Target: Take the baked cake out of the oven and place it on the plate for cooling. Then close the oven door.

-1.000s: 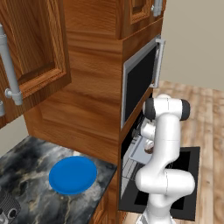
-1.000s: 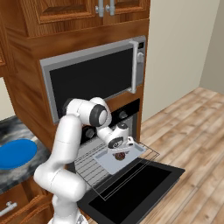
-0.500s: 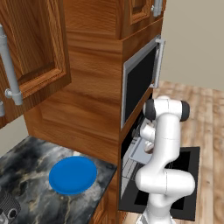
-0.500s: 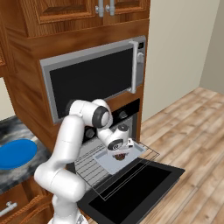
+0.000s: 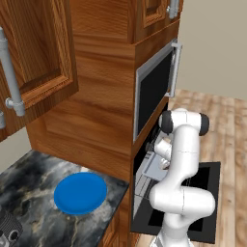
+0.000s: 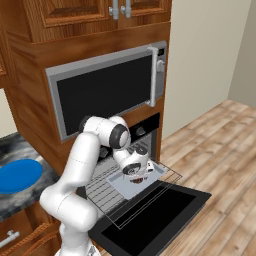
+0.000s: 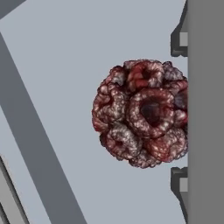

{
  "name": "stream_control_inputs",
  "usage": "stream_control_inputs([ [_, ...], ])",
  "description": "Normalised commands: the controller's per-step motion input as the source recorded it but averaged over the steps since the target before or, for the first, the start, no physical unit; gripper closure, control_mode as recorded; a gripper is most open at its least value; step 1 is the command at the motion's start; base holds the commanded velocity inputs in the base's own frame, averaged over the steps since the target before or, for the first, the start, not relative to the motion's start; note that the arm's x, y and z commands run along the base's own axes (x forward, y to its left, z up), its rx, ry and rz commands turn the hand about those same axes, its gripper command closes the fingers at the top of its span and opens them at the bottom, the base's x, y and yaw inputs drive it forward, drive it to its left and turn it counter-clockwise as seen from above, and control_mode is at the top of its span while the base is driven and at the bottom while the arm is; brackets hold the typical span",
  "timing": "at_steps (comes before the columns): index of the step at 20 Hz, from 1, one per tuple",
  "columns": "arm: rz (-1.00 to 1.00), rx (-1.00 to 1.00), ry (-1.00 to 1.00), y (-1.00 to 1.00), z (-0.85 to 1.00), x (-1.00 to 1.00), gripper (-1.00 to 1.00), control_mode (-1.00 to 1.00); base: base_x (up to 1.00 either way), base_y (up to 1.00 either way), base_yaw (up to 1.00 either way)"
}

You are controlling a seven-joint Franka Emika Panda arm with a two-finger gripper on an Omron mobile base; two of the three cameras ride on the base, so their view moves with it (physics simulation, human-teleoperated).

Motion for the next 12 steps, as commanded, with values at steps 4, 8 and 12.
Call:
stream_control_inputs([
  [4,0.0,0.0,-0.06,0.04,-0.12,0.09,-1.0,-1.0,0.0,0.0,0.0],
  [8,0.0,0.0,-0.06,0.05,-0.09,0.08,-1.0,-1.0,0.0,0.0,0.0],
  [12,0.0,0.01,-0.05,0.05,-0.02,0.07,-1.0,-1.0,0.0,0.0,0.0],
])
